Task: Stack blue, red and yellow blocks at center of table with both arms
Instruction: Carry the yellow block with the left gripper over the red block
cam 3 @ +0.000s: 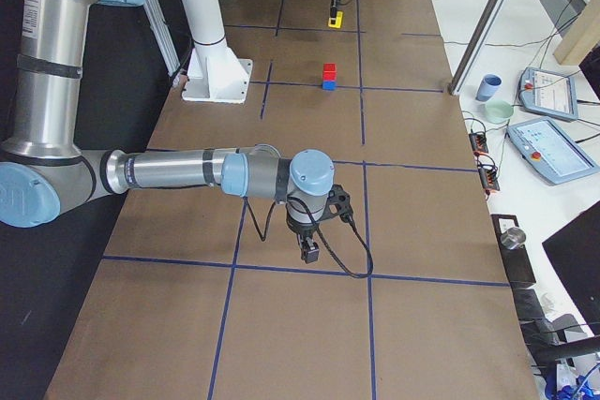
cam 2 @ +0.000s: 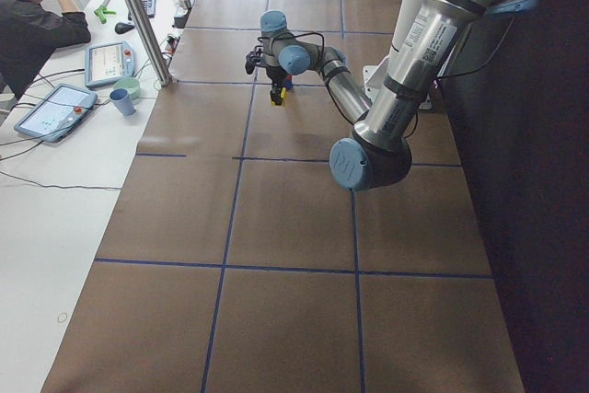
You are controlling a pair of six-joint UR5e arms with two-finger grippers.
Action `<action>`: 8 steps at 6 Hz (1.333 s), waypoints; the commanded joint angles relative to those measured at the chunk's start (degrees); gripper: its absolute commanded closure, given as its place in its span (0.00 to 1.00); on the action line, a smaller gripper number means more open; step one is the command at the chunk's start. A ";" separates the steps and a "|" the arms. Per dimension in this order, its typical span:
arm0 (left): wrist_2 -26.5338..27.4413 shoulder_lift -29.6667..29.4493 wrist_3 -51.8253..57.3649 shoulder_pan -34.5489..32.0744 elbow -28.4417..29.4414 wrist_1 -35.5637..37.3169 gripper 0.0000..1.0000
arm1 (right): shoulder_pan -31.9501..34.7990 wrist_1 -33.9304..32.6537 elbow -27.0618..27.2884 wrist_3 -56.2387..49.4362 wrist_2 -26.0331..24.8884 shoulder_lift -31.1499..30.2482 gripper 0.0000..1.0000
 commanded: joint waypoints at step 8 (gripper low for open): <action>7.97 -22.83 -12.19 8.60 19.58 4.06 0.95 | 0.01 0.00 0.06 0.09 0.06 -0.09 0.00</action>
